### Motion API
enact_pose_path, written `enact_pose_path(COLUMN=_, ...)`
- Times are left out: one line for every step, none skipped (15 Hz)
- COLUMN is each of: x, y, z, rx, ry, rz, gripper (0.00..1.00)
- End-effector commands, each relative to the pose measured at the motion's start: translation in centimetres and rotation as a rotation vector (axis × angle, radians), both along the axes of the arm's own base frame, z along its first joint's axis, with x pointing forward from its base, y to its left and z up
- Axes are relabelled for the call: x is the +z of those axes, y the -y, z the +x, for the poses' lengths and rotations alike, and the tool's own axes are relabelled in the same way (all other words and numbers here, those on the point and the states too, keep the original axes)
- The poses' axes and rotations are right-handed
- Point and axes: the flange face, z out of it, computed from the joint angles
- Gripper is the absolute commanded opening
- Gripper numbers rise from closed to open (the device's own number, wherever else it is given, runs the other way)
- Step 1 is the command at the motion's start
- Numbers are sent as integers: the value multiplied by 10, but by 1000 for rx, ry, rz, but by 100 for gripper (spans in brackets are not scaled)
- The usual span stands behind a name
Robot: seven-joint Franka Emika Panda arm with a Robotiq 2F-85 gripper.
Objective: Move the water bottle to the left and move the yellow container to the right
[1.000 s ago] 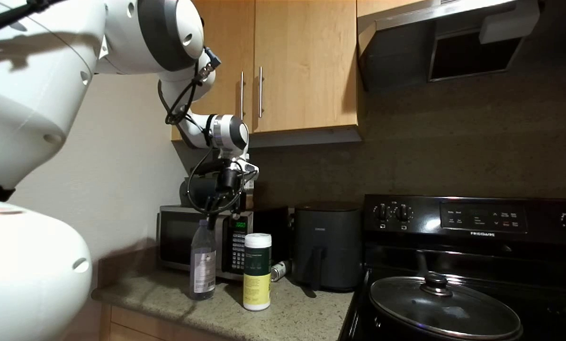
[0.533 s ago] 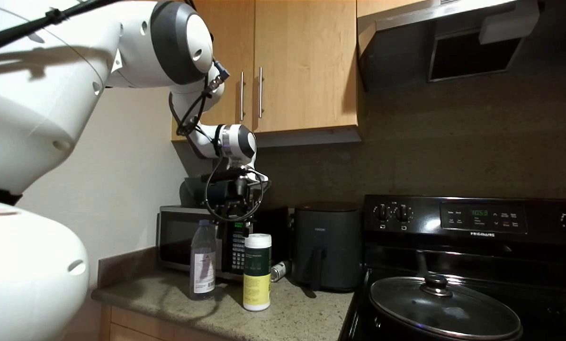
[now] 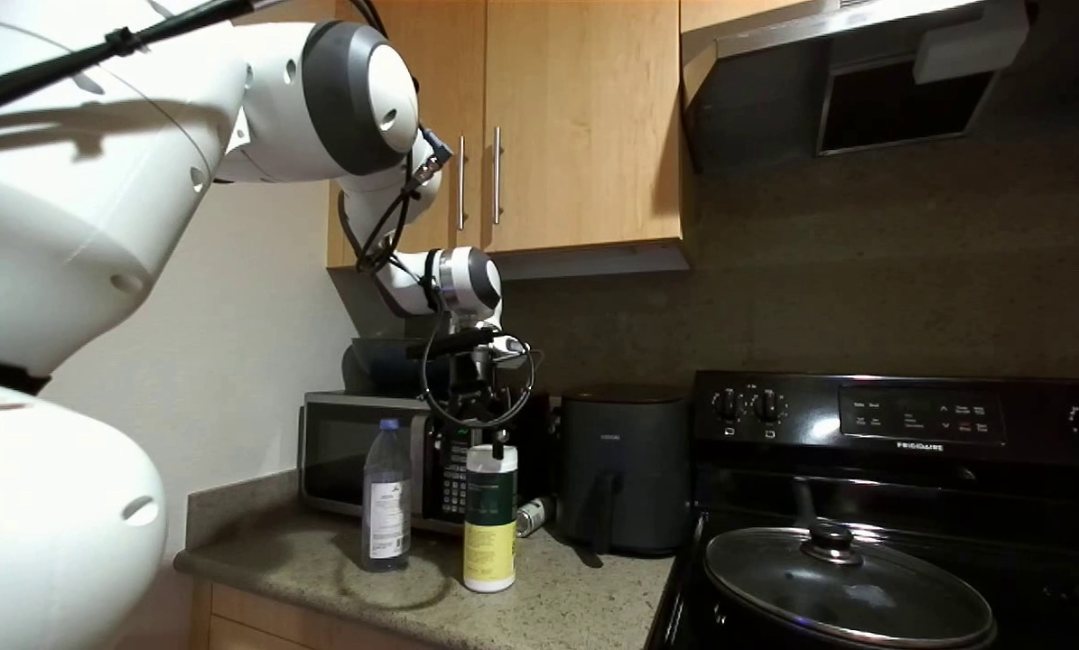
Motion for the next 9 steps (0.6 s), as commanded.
enact_pose_path(x=-1, y=-1, z=6, rx=33, ry=7, rz=36, gripper=100)
enact_pose_path(x=-2, y=-1, z=8, rx=40, ry=11, rz=44, gripper=100)
enact_pose_path(x=-1, y=-1, z=11, rx=52, ry=21, rz=47, gripper=100)
enact_pose_path(x=-1, y=-1, z=13, rx=61, ry=29, rz=49, gripper=100)
enact_pose_path(x=0, y=-1, z=16, rx=72, ry=39, rz=57, gripper=100)
enact_pose_path(x=1, y=-1, z=18, rx=81, ry=47, rz=62, gripper=100)
enact_pose_path(x=2, y=0, z=20, rx=90, ry=54, rz=68, gripper=100)
enact_pose_path(x=3, y=0, z=21, rx=97, ry=63, rz=72, gripper=100)
enact_pose_path(x=4, y=1, z=23, rx=105, ry=71, rz=76, gripper=100)
